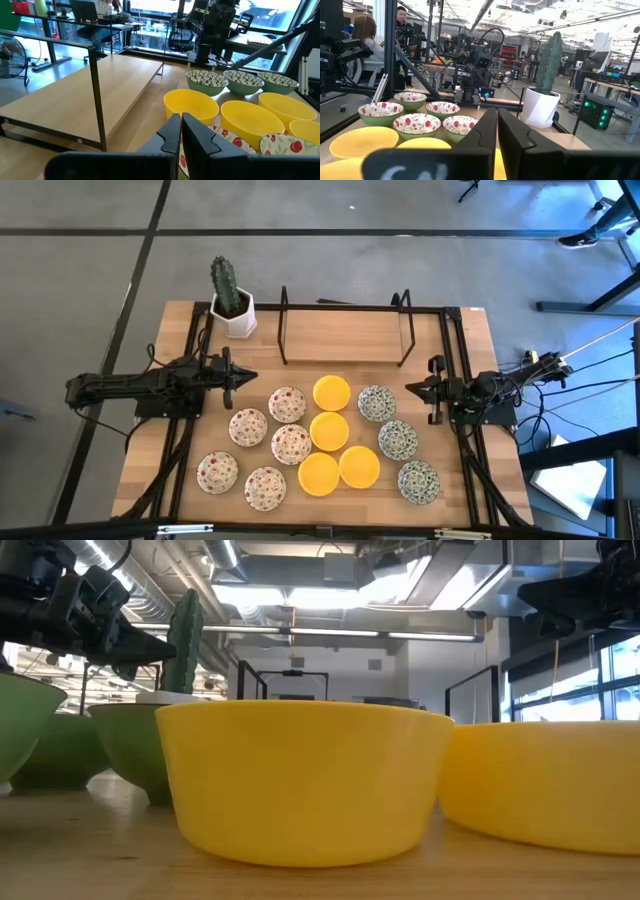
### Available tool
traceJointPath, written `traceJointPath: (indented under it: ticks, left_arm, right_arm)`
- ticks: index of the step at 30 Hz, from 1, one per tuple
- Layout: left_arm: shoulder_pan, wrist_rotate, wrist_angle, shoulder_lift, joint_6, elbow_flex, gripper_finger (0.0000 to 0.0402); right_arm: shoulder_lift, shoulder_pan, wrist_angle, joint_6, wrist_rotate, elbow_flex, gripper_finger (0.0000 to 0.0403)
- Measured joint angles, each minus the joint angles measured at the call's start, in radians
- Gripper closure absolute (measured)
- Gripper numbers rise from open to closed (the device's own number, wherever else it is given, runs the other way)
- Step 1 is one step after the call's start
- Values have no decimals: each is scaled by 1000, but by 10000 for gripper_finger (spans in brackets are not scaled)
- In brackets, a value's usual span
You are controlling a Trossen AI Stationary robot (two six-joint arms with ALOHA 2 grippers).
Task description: Pick & Place Mini bowls
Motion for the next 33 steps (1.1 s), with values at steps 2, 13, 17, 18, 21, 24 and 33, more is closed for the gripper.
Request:
traceJointPath:
  ticks: [2, 13, 17, 18, 21, 24, 33]
  left_arm:
    - [0, 0, 0, 0, 0, 0, 391]
    - [0, 0, 0, 0, 14, 0, 389]
    - [0, 0, 0, 0, 16, 0, 390]
    - [0, 0, 0, 0, 17, 0, 391]
    - [0, 0, 0, 0, 16, 0, 391]
    - [0, 0, 0, 0, 17, 0, 389]
    - [0, -14, 10, 0, 17, 0, 393]
  right_arm:
    - [0, 0, 0, 0, 0, 0, 384]
    - [0, 0, 0, 0, 0, 0, 384]
    - [0, 0, 0, 0, 0, 0, 384]
    - [0, 0, 0, 0, 0, 0, 384]
    - [0, 0, 0, 0, 0, 0, 384]
    - [0, 0, 0, 0, 0, 0, 384]
    - [0, 0, 0, 2, 0, 0, 384]
